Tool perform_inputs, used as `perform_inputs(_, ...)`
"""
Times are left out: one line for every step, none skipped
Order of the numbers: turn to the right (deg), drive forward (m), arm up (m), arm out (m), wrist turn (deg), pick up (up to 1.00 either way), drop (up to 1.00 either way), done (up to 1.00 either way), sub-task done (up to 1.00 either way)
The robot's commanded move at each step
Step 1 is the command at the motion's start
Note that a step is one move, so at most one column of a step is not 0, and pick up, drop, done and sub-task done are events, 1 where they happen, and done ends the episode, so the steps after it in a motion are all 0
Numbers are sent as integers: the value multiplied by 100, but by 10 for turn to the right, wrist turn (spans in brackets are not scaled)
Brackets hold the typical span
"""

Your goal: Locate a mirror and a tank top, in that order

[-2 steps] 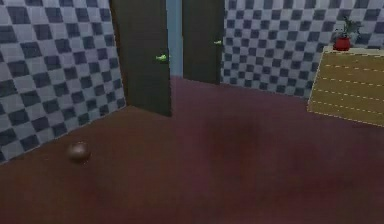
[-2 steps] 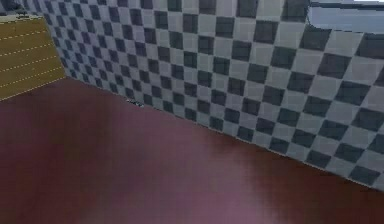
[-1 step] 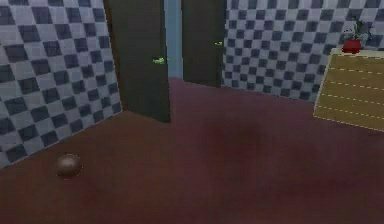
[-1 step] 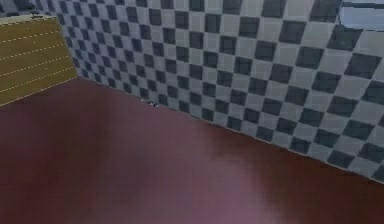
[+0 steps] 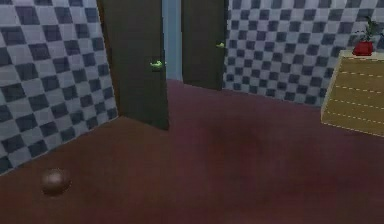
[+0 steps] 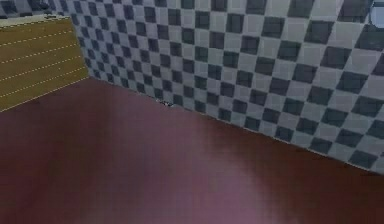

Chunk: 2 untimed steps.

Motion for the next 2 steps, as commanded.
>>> perform_inputs(450,0,0,0,0,0,0,0,0)
perform_inputs(300,0,0,0,0,0,0,0,0)
